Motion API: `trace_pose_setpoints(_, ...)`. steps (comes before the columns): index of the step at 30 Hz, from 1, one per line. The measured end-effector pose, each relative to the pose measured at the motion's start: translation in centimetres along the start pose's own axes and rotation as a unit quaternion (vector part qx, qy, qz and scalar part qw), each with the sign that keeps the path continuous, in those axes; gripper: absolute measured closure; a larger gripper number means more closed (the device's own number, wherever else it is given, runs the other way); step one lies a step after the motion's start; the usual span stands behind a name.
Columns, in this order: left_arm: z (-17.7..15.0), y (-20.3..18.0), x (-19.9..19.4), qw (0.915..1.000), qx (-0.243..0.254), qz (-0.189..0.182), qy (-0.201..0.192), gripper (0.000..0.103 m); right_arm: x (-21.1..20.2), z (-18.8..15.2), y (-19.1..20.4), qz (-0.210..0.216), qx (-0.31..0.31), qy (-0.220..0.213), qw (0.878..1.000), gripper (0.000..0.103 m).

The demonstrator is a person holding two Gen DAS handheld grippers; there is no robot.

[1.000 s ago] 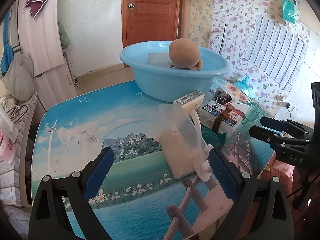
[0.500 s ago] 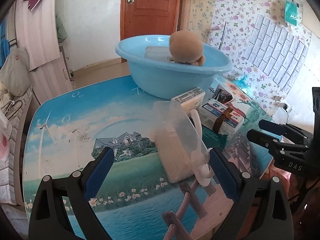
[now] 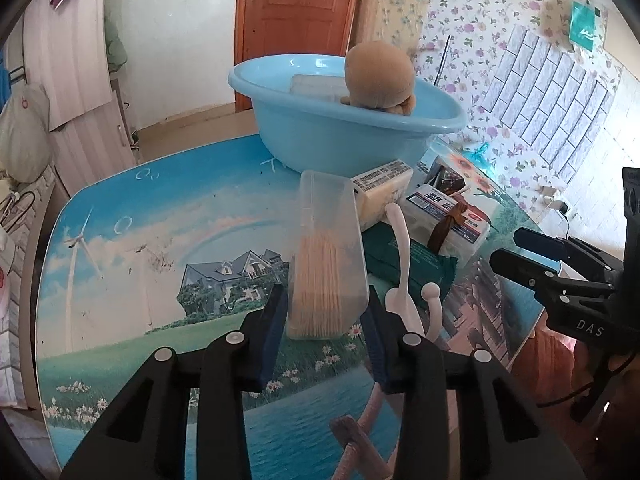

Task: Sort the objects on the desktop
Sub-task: 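Grasp the clear toothpick box with left tool while right tool grasps the floss pick box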

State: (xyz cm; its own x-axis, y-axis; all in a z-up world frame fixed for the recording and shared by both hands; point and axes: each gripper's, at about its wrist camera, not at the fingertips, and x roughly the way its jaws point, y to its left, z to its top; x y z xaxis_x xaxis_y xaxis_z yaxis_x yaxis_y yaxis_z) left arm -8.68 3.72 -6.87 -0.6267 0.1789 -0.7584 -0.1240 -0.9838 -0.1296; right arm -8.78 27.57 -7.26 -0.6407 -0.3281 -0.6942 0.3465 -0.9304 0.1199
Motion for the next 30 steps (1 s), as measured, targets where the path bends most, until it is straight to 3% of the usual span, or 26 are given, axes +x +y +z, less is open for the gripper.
trace_pose_setpoints(18,1.2,0.0,1.0,0.9999,0.015,0.006,0.004,0.069,2.9,1.5,1.2,0.016,-0.022,0.007,1.0,0.039)
trace_pose_setpoints(20,1.1,0.0,1.0,0.9999,0.013,0.008,0.003,0.069,2.9,1.4,1.0,0.025,-0.017,0.005,1.0,0.042)
trace_pose_setpoints(21,1.1,0.2,0.9,0.9999,0.012,0.008,0.003,0.07,2.9,1.4,0.9,0.027,-0.017,0.005,0.999,0.05)
trace_pose_setpoints(30,0.3,0.6,-0.3,0.9999,0.005,0.012,-0.003,0.071,1.2,1.1,0.3,0.021,-0.014,-0.01,1.0,0.05)
